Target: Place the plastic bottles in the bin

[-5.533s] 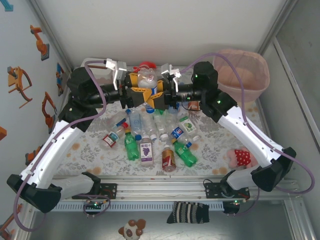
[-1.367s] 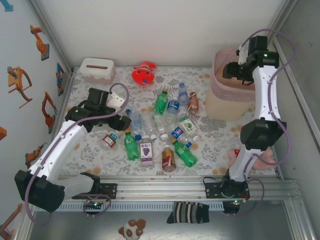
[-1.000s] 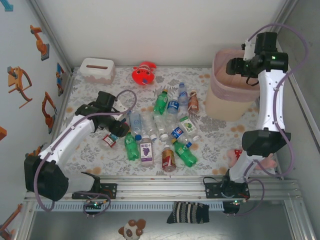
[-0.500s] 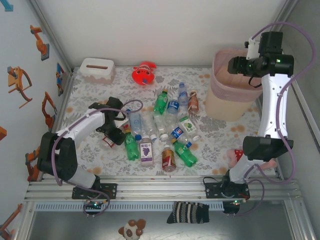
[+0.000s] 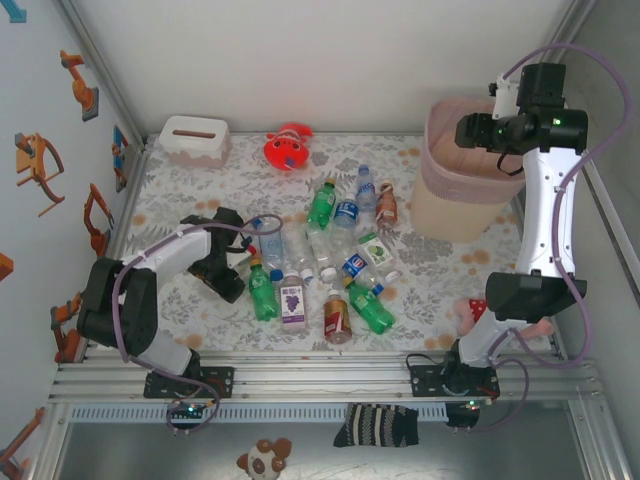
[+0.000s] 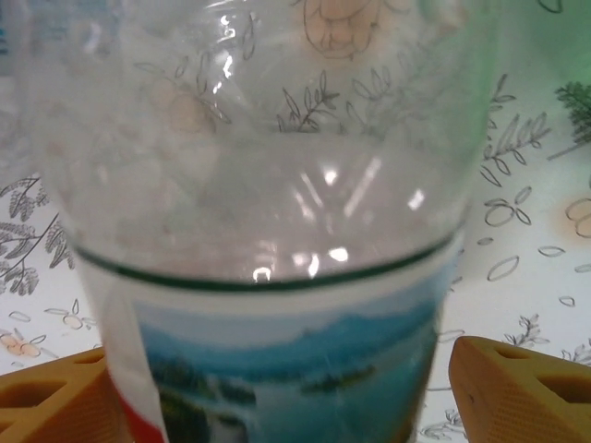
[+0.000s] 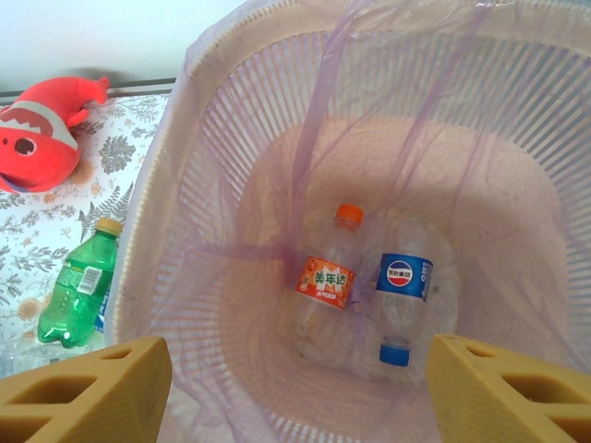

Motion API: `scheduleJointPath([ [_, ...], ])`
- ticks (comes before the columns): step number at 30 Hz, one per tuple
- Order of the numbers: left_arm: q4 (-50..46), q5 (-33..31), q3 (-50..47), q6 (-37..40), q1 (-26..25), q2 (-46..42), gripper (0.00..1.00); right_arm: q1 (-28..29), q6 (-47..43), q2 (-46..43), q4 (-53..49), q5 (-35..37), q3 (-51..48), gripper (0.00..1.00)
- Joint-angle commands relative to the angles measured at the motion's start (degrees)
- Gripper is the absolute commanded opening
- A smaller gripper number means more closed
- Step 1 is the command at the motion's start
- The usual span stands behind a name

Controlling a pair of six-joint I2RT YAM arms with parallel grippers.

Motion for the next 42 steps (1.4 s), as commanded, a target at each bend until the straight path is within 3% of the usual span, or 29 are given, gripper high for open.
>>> scheduleJointPath([
  [1,1.8,1.2,-0.8,1.2,0.6,1.7,0.82,0.5,-0.8,-1.4,-1.2,-0.6,0.1,0.72],
  [14,1.0,1.2,-0.2,0.6,1.2,3.3,0.6,0.5,-1.5,-3.4,-0.8,0.2,-1.4,0.72],
  [21,-2.7,0.5,1.9,0.4,1.3,0.3,0.53,0.5,-1.7,-5.5,-0.5,1.0,-2.5,0.71],
  [28,-6.2,5.1,6.5,0.0,1.3,-9.0,0.53,0.9,-1.4,-9.2,0.5,-0.3,-6.2,0.71],
  [35,-2.1,17.5,13.5,-2.2,1.3,-21.4,0.53,4.2,-0.4,-13.3,4.6,-4.4,-10.8,0.7],
  [42,13.5,36.7,15.3,-9.6,1.1,-28.8,0.54,10.8,2.9,-19.5,18.3,-14.9,-20.6,0.7],
])
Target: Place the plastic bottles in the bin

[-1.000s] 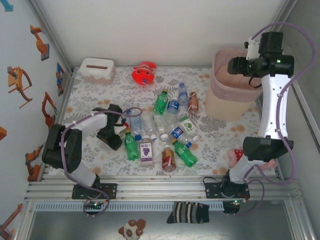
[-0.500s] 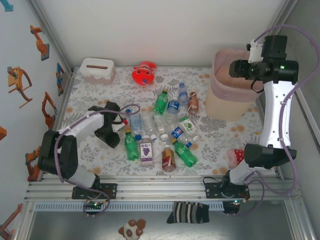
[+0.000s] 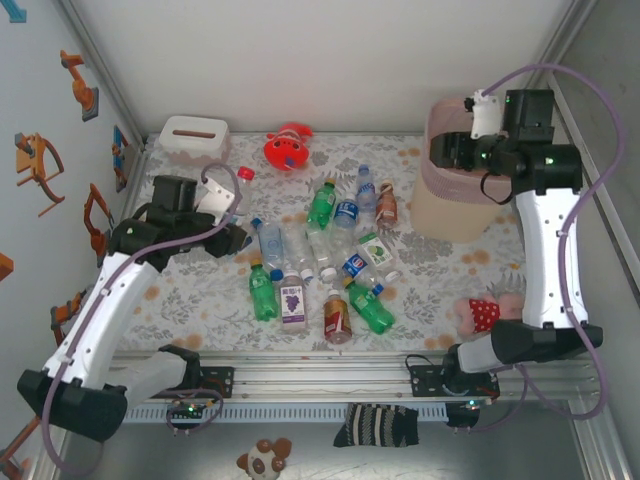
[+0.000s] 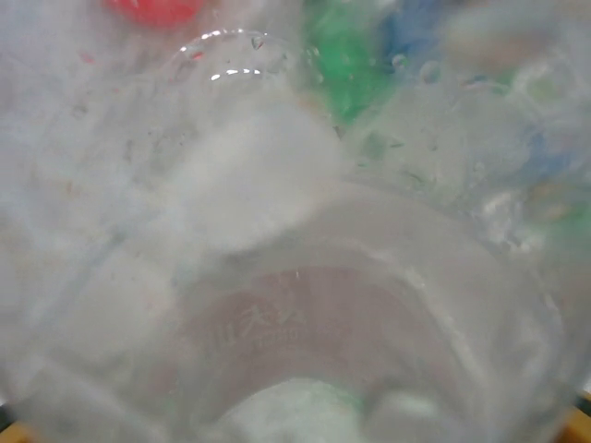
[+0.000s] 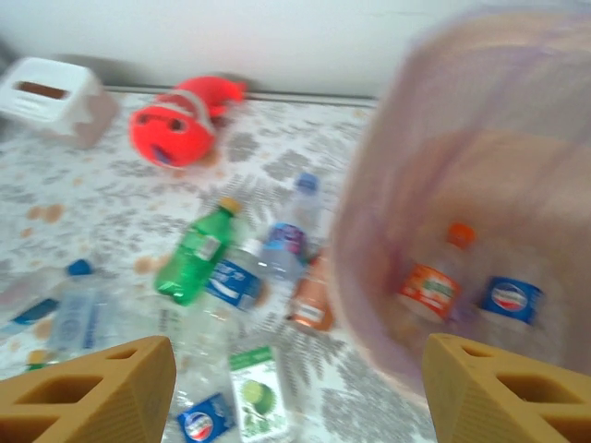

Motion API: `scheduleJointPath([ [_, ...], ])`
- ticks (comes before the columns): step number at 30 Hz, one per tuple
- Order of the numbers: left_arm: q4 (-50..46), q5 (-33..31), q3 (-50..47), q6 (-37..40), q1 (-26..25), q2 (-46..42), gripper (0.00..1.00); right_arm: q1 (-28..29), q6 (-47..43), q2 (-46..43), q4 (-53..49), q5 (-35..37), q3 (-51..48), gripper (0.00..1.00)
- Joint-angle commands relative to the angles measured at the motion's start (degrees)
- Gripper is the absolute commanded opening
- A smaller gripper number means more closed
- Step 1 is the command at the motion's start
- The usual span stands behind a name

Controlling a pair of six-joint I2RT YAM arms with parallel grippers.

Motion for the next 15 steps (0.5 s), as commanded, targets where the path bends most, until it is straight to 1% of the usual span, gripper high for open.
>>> scheduleJointPath([
  [1,12.1,15.9,0.2,-6.3,-0.2,-2.0,0.54,3.0,3.0,-3.9,11.4,-9.2,-4.2,0.7],
  [4,22.6,22.2,-1.5,-11.3,-1.3,-3.7,0.54,5.3,5.8,-6.8,19.9,-15.1,-9.3,0.7],
  [8,36.3,28.1,-3.6,-17.6,-3.6,-4.7,0.55,9.3,9.1,-10.5,32.9,-21.8,-15.3,0.72],
  [10,41.3,30.7,-3.9,-18.7,-5.4,-4.4,0.55,11.2,10.3,-11.6,38.7,-25.1,-17.4,0.72],
  [13,47.4,32.7,-3.8,-19.5,-8.5,-3.4,0.55,14.2,14.4,-12.5,48.0,-28.9,-19.9,0.73],
  [15,50.5,34.0,-3.3,-19.8,-10.4,-2.2,0.55,16.3,16.1,-12.0,51.1,-30.7,-19.9,0.73],
])
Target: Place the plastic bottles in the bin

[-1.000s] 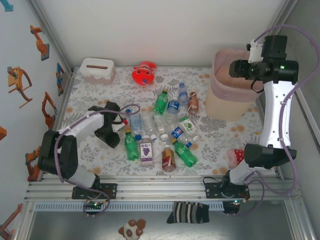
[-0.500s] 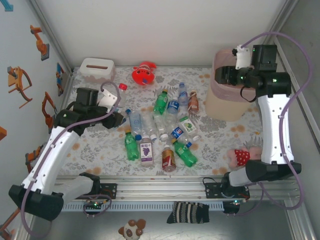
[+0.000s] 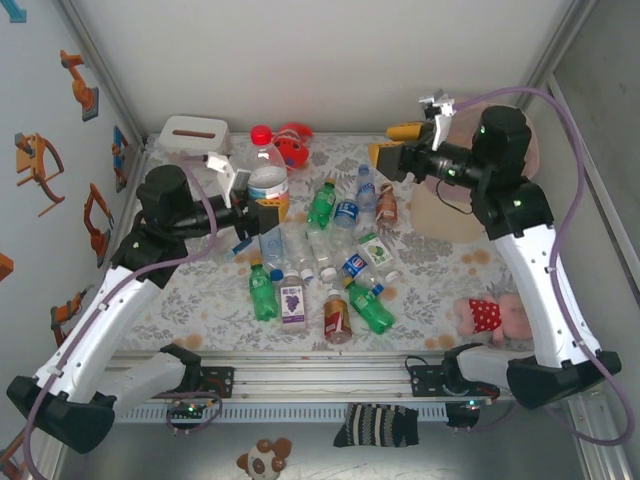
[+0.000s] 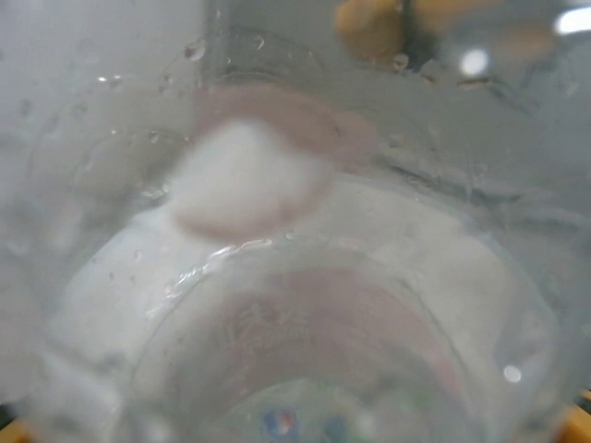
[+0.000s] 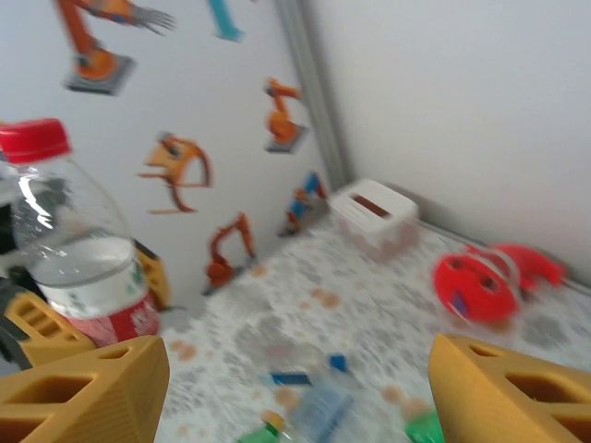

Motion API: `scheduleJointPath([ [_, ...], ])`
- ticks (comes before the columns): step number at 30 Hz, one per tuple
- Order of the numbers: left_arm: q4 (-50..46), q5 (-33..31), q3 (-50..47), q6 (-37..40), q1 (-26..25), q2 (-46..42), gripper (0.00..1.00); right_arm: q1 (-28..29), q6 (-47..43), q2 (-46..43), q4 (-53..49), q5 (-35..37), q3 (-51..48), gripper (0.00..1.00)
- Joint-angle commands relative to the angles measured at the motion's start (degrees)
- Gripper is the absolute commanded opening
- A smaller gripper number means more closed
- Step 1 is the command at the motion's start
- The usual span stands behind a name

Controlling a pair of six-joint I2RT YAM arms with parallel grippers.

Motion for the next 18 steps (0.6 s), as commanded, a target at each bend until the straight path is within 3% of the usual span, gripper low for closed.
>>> scheduleJointPath([
  [1,11.7,6.4,0.5,-2.8,-2.6,1.6,0.55,3.1,5.0,-0.2,12.9,-6.6,-0.1,0.74],
  [10,16.9,8.0,3.7,-3.9,-7.4,8.0,0.56,11.6,1.5,2.8,15.4,-12.5,1.7,0.82],
  [18,19.7,8.3,4.4,-4.2,-9.2,10.5,0.58,14.9,-4.1,6.0,8.6,-11.1,3.5,0.85],
])
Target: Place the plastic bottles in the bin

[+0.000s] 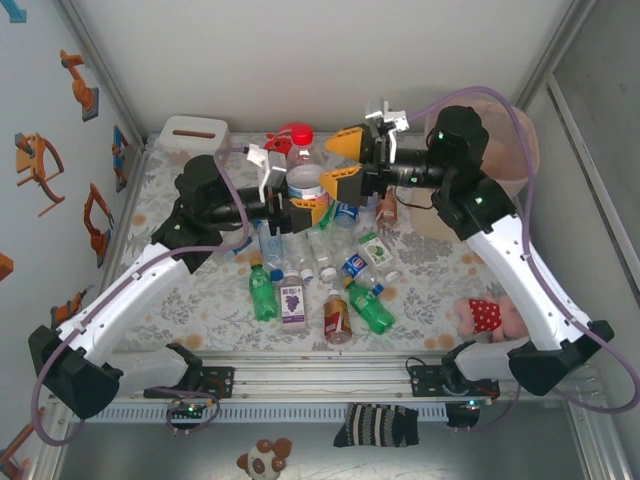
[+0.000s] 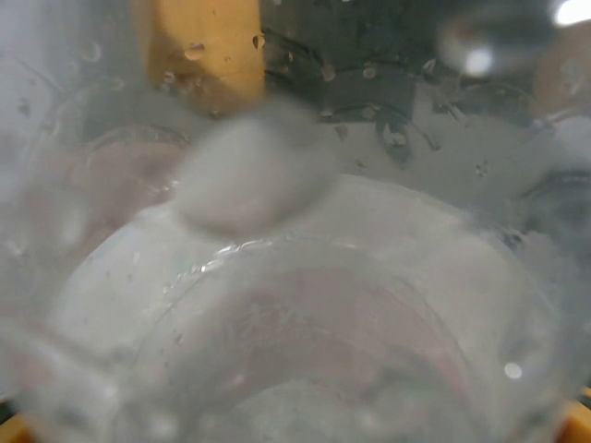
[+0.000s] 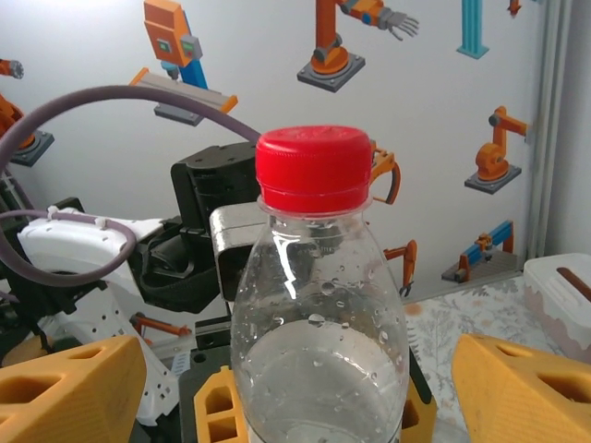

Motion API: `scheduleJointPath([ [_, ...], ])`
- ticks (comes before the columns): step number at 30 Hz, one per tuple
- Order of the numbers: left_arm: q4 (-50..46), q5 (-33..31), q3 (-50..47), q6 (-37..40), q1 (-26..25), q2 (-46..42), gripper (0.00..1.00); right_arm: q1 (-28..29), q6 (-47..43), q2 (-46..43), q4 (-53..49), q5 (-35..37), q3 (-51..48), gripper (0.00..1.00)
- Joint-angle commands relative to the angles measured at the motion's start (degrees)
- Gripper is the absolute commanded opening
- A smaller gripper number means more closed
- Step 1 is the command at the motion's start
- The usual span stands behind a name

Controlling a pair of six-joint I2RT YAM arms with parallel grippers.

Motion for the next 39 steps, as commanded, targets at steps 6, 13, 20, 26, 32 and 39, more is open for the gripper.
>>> scheduleJointPath([
  [6,4.8,2.7,2.8,-1.3,-0.8,1.1,0.59,2.6,-5.2,3.4,-4.4,-3.3,3.2,0.84],
  [13,4.9,3.0,3.0,-1.3,-0.9,1.7,0.59,3.3,-5.1,5.0,-4.9,-4.8,3.5,0.72],
  [20,3.1,2.6,3.2,-0.7,-0.9,1.4,0.59,3.6,-5.2,4.5,-5.1,-4.8,3.6,0.64],
  [26,2.7,1.9,2.8,-0.1,-1.0,0.6,0.59,3.6,-5.2,4.5,-4.8,-5.6,3.5,0.58],
  [32,1.4,0.2,2.3,1.0,-1.0,-0.7,0.67,3.6,-5.0,4.6,-5.0,-4.1,4.4,0.55],
  [39,-3.2,-5.3,0.7,5.1,-1.0,-5.1,0.81,2.1,-5.4,4.7,-8.2,1.1,7.2,0.54],
])
